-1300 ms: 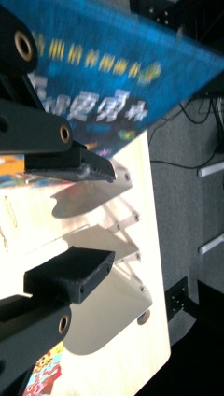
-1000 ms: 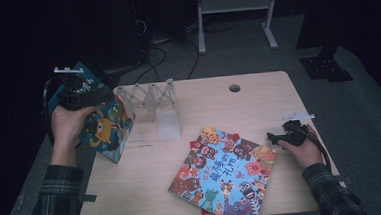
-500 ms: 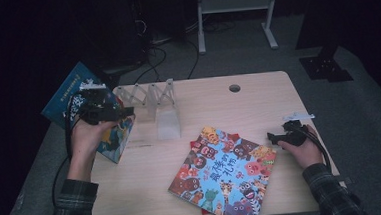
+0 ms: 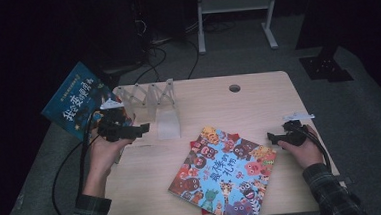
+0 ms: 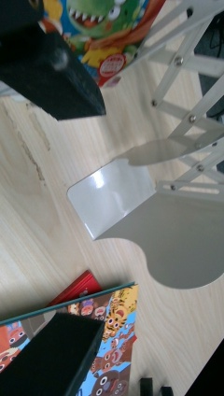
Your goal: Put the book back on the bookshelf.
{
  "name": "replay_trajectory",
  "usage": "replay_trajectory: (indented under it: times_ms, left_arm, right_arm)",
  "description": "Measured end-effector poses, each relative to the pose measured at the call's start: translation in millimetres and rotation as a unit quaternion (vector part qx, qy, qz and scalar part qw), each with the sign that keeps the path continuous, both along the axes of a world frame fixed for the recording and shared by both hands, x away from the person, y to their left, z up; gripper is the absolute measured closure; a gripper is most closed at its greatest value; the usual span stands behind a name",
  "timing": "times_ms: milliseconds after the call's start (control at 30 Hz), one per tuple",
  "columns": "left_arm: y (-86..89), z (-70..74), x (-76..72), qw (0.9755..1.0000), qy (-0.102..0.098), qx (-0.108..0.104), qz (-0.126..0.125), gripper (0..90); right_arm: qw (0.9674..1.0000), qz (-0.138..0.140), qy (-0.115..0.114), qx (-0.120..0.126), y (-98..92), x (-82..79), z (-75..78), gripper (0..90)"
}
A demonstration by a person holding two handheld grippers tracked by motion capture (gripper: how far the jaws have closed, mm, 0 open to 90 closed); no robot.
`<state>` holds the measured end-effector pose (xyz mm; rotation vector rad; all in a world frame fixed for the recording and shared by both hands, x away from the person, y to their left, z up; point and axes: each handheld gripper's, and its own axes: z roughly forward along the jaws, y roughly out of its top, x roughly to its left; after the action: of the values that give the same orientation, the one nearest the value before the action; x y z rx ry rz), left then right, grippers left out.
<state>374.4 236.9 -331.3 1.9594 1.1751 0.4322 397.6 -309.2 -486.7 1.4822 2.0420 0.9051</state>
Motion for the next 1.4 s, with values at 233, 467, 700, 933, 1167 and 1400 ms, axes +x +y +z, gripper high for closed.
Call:
replay_trajectory:
  times_ms: [233, 467, 700, 933, 1167, 1400]
  left_arm:
    - [-10.8, -21.2, -11.4, 0.9997, 0.005, 0.001, -0.025, 0.0]
    - [-19.4, -39.8, -22.2, 0.9991, 0.006, -0.007, -0.041, 0.0]
    - [-32.6, -60.9, -28.6, 0.9971, 0.026, 0.005, -0.072, 0.0]
    - [-38.6, -74.7, -34.8, 0.9942, 0.042, 0.012, -0.098, 0.0]
    - [-40.5, -83.1, -40.2, 0.9928, 0.052, 0.014, -0.107, 0.0]
    - [-42.8, -89.4, -45.9, 0.9907, 0.064, 0.014, -0.119, 0.0]
  right_arm:
    - [1.0, -0.002, 0.0, -0.001, -0.2, -0.6, 0.0, 12.0]
    - [1.0, -0.009, -0.002, 0.0, -0.5, -4.8, 0.2, 14.4]
    - [1.0, -0.004, 0.003, -0.003, -3.3, -10.9, 3.8, 27.1]
    - [0.9998, 0.003, 0.002, -0.021, -3.4, -17.5, 10.0, 32.7]
    - [0.9998, 0.013, 0.007, 0.013, -2.9, -31.2, 22.9, 34.4]
    - [0.9988, 0.033, 0.008, 0.034, 0.7, -51.3, 33.0, 34.8]
